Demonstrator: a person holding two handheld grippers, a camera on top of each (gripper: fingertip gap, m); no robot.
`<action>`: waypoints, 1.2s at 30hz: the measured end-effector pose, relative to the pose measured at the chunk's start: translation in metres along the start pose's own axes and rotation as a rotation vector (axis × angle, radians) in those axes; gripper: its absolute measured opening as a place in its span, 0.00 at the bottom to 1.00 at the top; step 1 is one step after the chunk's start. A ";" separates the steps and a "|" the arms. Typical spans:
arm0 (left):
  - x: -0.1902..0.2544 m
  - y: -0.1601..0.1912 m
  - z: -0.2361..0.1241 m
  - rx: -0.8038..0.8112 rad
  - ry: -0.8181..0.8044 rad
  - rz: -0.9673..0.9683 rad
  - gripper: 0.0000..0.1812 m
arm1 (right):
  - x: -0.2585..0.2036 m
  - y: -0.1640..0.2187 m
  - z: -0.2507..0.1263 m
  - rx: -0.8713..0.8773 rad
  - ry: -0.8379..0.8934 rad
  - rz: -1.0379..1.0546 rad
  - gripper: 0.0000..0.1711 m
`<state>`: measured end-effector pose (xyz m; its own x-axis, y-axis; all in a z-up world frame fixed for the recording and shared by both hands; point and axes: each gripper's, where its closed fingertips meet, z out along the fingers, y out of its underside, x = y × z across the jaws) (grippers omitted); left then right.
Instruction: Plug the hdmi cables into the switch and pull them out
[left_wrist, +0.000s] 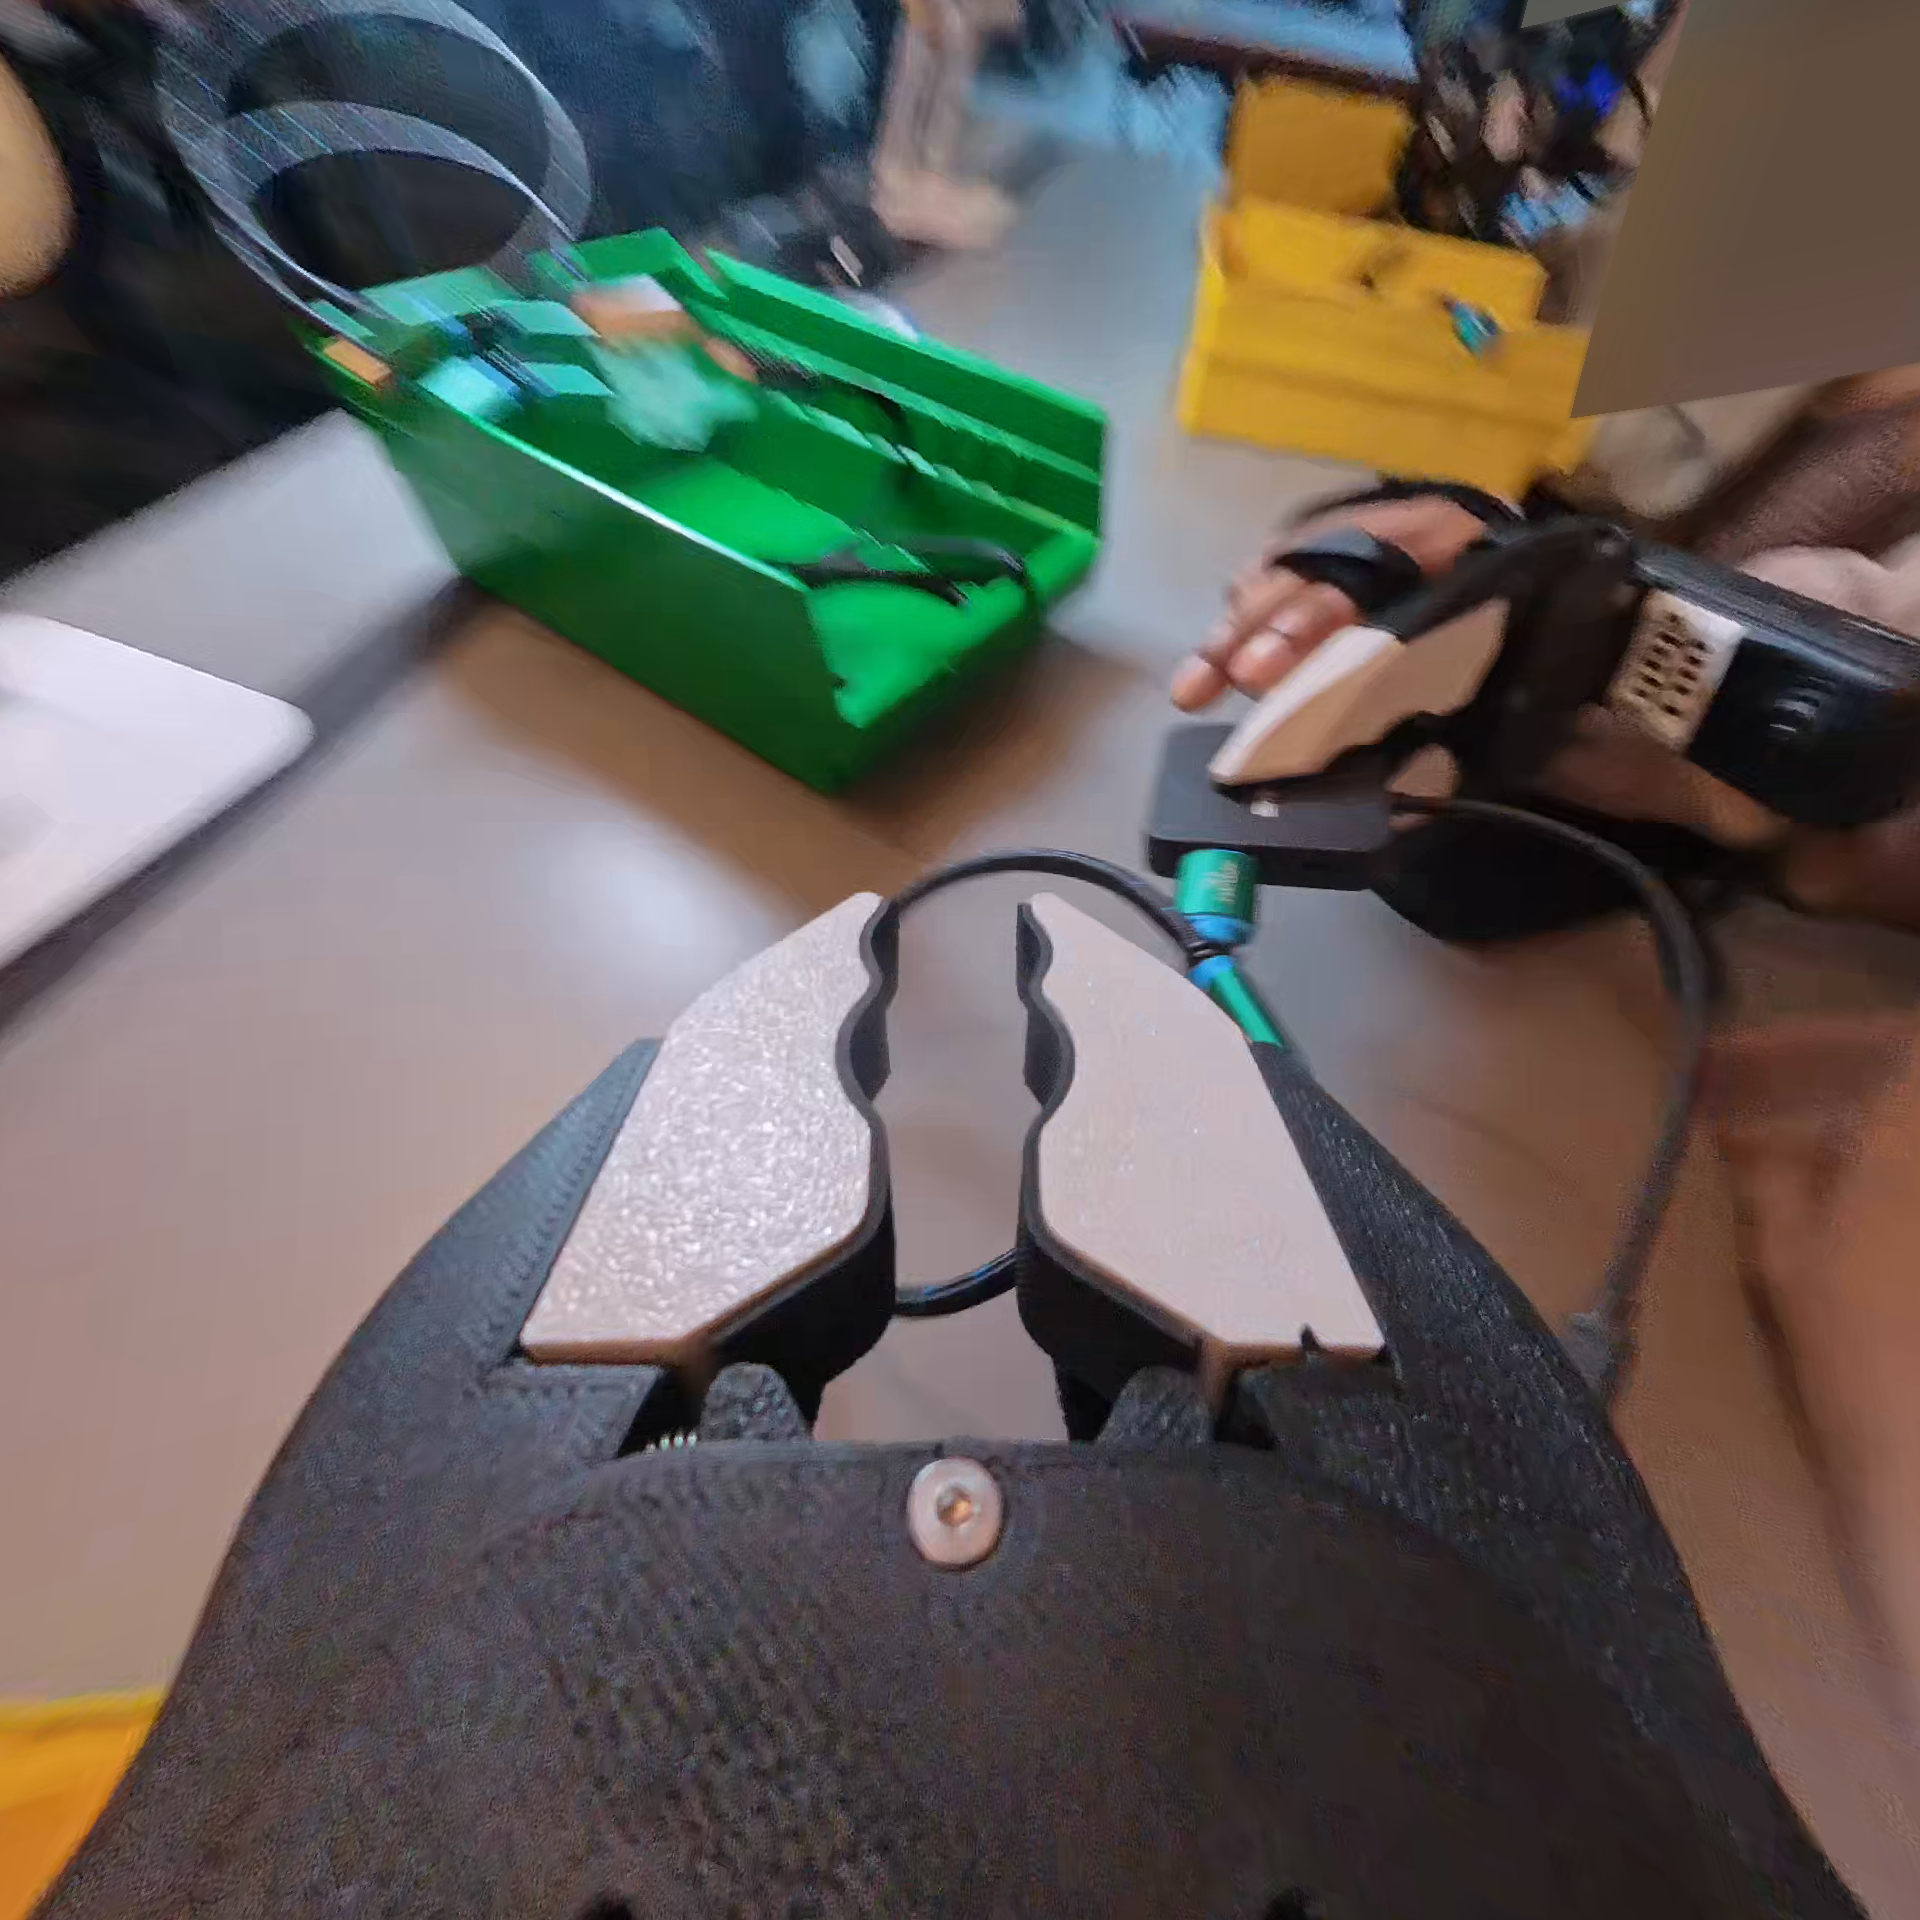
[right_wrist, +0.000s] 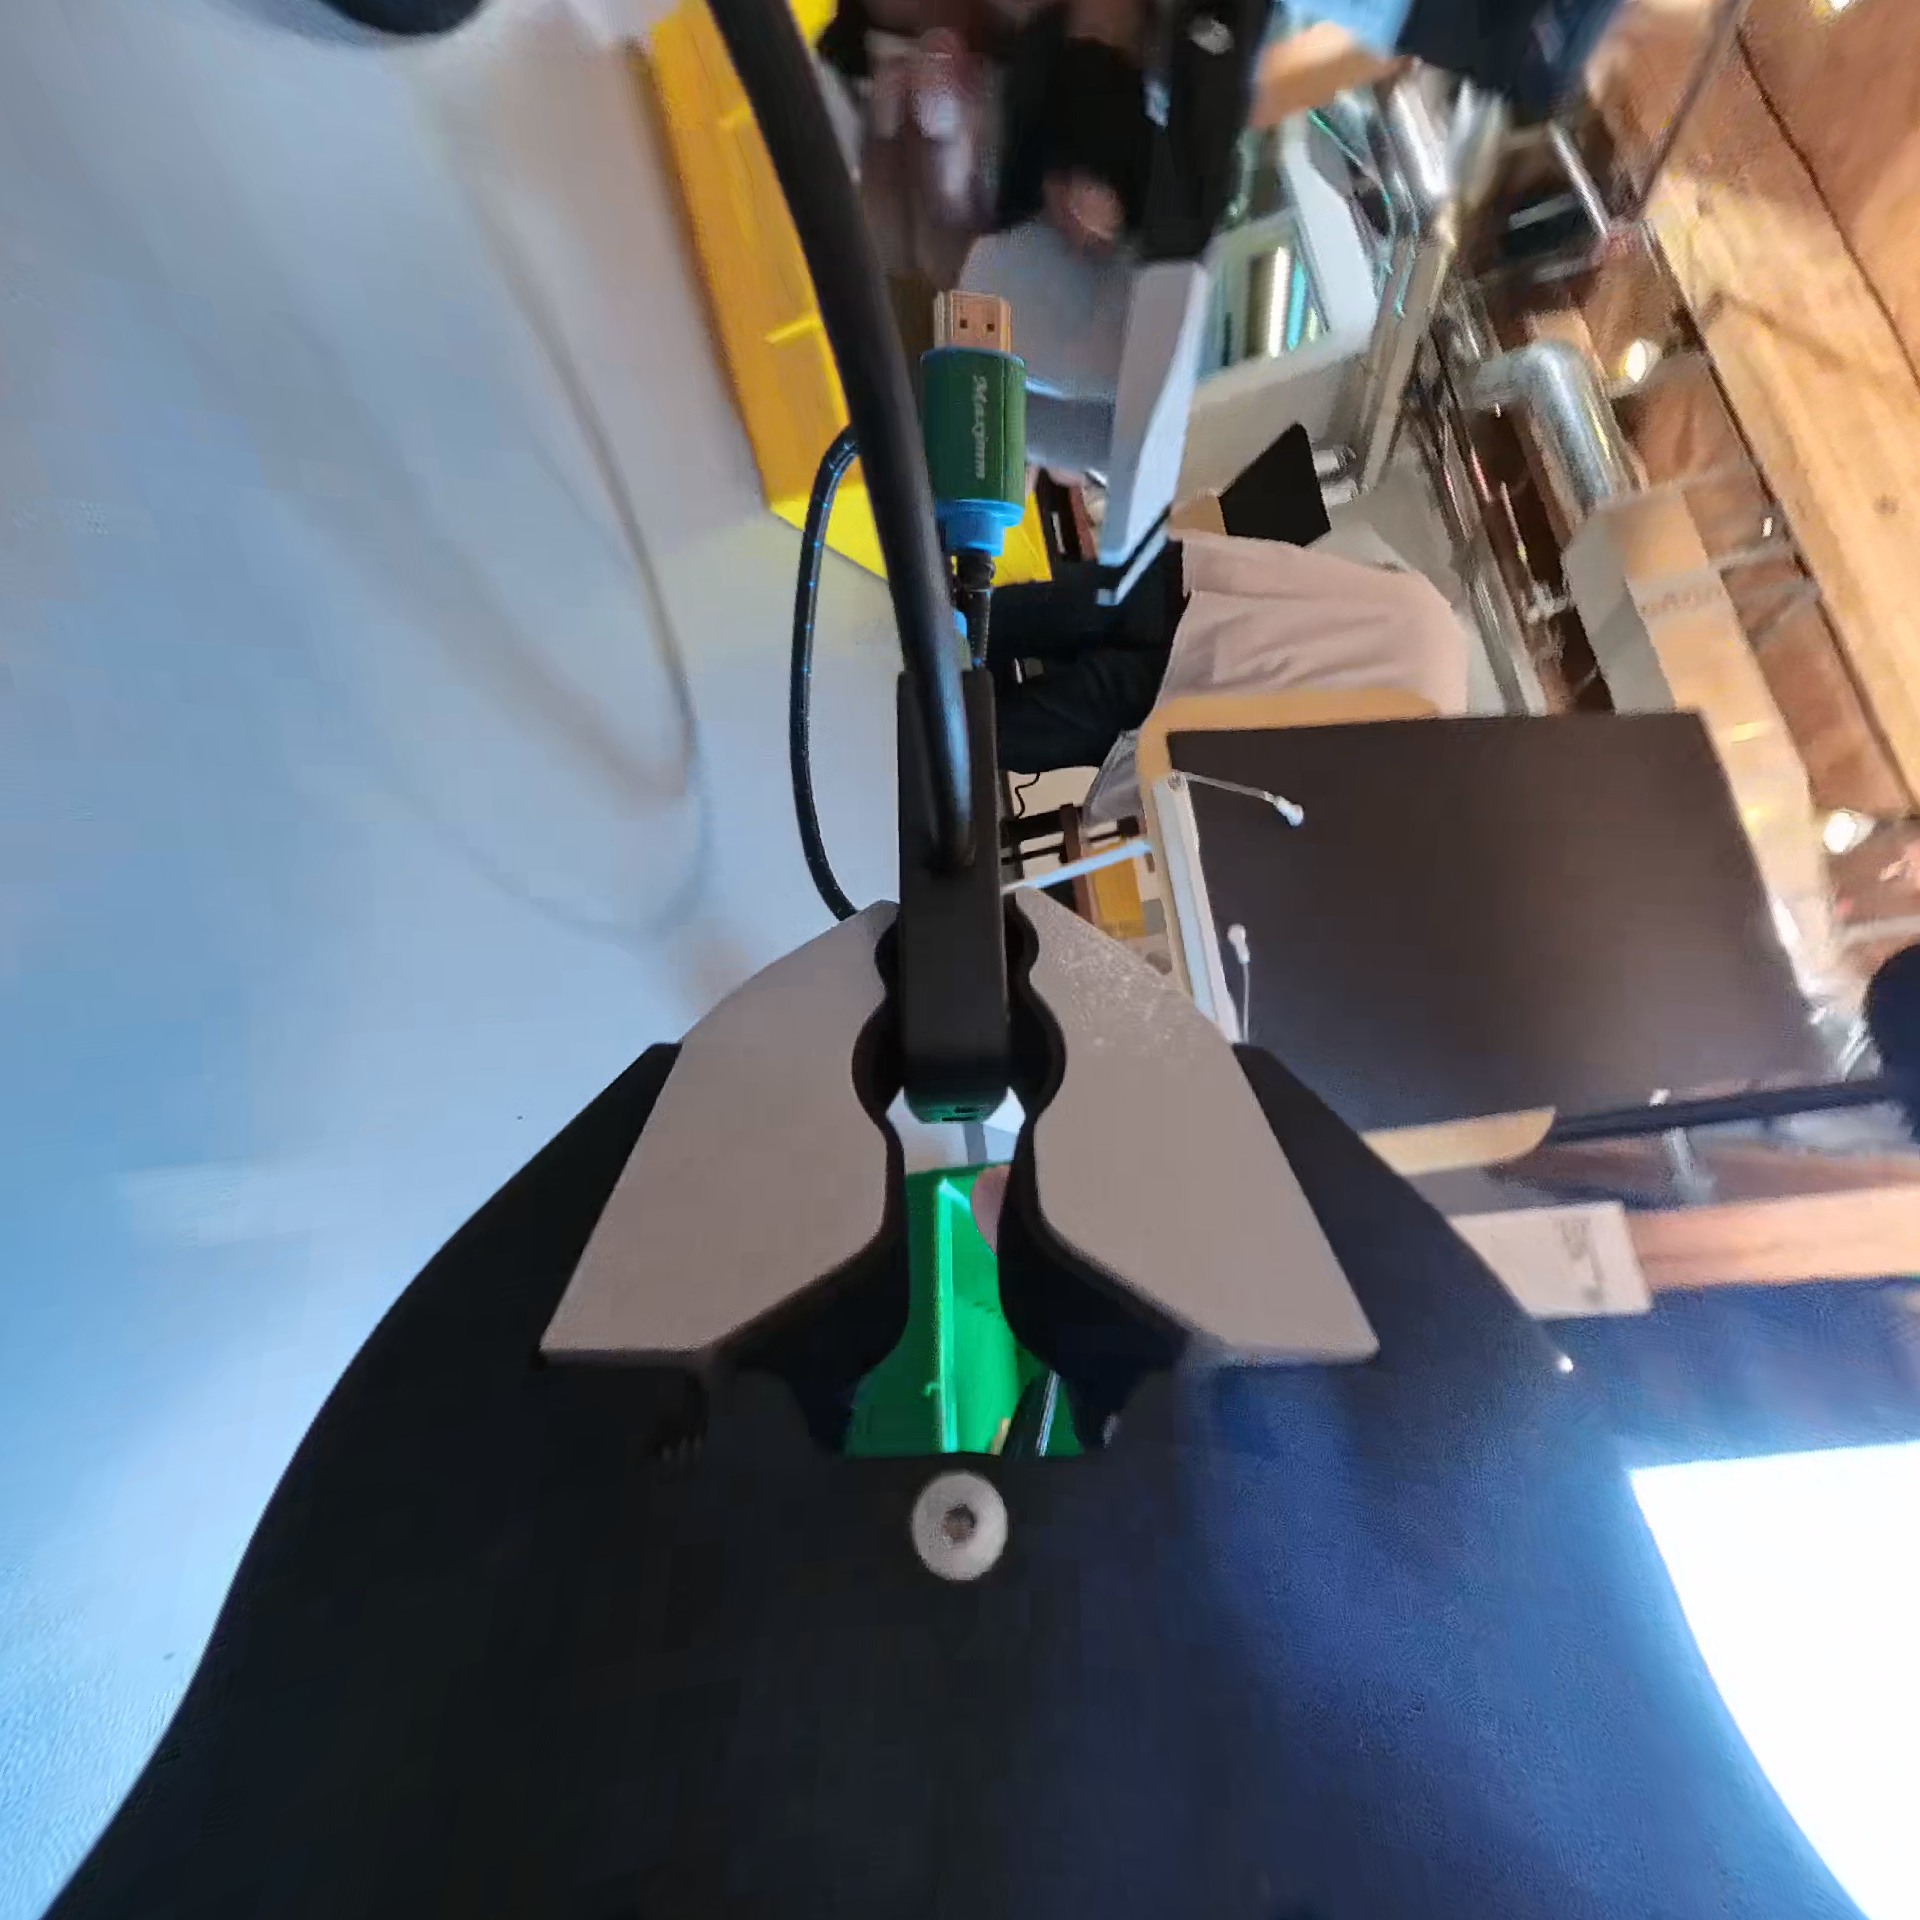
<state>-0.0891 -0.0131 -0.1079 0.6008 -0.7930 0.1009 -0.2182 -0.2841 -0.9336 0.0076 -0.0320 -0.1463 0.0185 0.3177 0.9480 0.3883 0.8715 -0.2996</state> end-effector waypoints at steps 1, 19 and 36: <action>-0.013 -0.008 -0.010 0.084 -0.074 0.011 0.12 | 0.006 0.004 -0.002 -0.007 0.013 0.059 0.08; -0.025 0.062 -0.016 0.046 -0.234 0.166 0.04 | 0.176 0.200 -0.040 -0.837 0.240 -0.115 0.09; -0.014 0.093 -0.001 -0.107 -0.210 0.248 0.07 | 0.028 0.241 -0.052 -1.080 -0.740 0.071 0.27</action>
<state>-0.1182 -0.0292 -0.1961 0.6622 -0.7199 -0.2077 -0.4500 -0.1605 -0.8785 0.1494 0.1672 -0.1863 -0.3031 0.7799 0.5477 0.9516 0.2171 0.2174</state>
